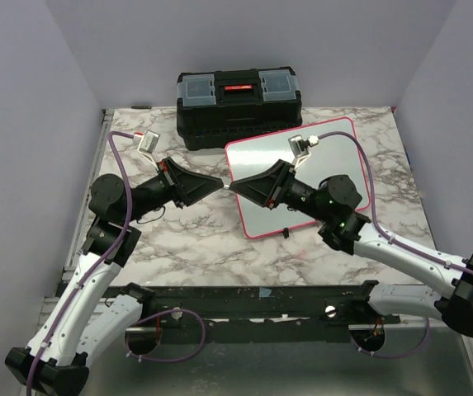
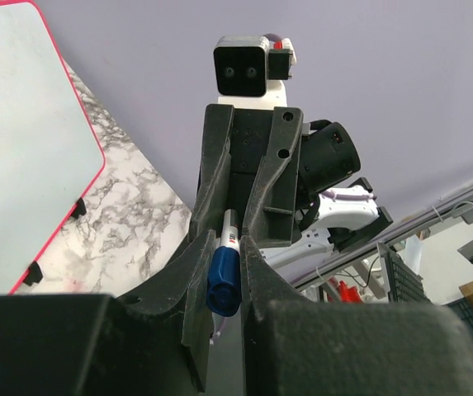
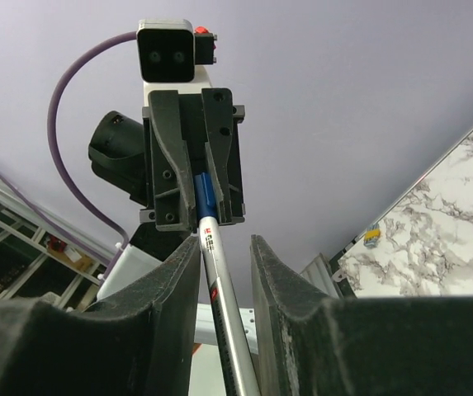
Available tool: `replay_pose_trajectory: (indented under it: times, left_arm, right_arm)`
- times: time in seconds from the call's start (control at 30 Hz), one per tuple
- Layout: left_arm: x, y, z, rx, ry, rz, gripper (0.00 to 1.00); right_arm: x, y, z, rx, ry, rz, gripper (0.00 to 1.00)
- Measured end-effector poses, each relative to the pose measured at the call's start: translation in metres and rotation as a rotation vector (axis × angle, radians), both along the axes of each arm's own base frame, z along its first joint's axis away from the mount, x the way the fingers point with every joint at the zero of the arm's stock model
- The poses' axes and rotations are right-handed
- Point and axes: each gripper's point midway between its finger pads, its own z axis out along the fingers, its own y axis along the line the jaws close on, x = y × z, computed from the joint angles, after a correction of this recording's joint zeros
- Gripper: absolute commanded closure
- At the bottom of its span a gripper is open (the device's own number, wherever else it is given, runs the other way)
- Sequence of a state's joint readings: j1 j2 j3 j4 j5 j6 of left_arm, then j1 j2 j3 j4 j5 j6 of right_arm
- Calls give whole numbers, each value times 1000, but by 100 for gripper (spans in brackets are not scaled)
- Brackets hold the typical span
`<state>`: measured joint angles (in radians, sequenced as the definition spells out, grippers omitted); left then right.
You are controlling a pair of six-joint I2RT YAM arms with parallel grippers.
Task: Write a sentence on the whiteboard
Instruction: Open the pen cap from the whiteboard marker.
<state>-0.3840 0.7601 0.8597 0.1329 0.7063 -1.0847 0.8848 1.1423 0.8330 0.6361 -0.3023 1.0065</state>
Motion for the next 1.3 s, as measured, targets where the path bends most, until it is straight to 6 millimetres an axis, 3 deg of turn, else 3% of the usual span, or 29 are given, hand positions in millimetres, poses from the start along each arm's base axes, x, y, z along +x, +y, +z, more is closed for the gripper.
replay_pose_trajectory:
  times: [0.43, 0.8, 0.97, 1.03, 1.3]
  left_arm:
    - [8, -2, -5, 11, 13, 6, 100]
    - [11, -1, -1, -2, 4, 9, 100]
    - [11, -2, 1, 8, 1, 8, 61]
    - [13, -2, 1, 30, -13, 13, 52]
    - [15, -3, -9, 107, 3, 15, 50]
  right_arm:
    - [5, 3, -5, -13, 15, 10, 70]
    - [0, 3, 3, 11, -3, 38, 99]
    - [0, 2, 5, 18, -9, 39, 99]
    - [-1, 2, 7, 23, -14, 40, 99]
    - [-4, 4, 3, 7, -1, 47, 99]
